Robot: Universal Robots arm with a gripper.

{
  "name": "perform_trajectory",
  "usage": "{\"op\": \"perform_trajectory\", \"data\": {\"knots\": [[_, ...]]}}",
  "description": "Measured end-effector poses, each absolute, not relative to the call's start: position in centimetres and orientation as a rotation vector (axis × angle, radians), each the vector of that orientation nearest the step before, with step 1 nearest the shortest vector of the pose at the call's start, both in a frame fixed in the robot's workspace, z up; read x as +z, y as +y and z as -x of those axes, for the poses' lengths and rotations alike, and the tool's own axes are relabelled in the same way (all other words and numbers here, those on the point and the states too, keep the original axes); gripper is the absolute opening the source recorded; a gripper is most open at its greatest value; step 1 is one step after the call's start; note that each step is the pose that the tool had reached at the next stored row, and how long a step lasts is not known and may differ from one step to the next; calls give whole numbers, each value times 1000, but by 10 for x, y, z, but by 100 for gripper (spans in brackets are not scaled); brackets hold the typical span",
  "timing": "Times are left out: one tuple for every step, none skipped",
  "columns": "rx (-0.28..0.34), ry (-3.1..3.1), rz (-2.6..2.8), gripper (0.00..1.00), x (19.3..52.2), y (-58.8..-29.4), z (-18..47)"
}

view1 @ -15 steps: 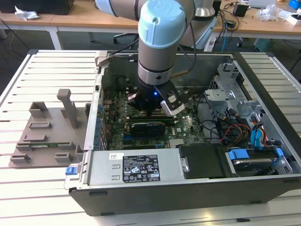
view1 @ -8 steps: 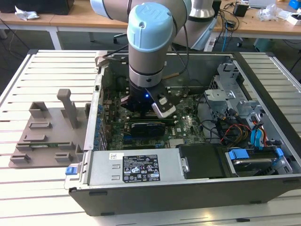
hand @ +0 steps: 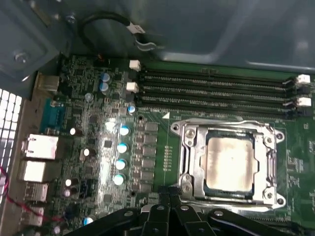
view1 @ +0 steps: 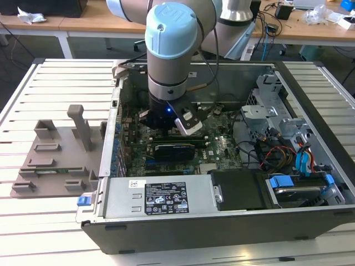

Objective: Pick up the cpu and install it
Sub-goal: 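Install the second cpu locking lever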

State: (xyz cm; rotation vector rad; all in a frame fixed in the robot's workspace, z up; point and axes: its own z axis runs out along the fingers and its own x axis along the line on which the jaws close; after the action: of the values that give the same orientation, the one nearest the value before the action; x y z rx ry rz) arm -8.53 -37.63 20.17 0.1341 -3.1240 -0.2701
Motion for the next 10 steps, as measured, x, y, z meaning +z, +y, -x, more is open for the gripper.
{"op": "perform_trajectory", "data": {"knots": [[-270, -3124, -134, 11, 201, -375, 85], [-270, -3124, -134, 11, 201, -374, 85], [-270, -3124, -134, 11, 200, -373, 85], [-271, -3124, -135, 11, 200, -373, 85], [-271, -3124, -135, 11, 200, -373, 85], [-271, -3124, -136, 11, 199, -373, 85], [-271, -3124, -136, 11, 199, -373, 85], [-270, -3124, -136, 11, 199, -373, 85], [-267, -3124, -136, 11, 200, -373, 85], [-263, -3125, -136, 11, 202, -373, 85]]}}
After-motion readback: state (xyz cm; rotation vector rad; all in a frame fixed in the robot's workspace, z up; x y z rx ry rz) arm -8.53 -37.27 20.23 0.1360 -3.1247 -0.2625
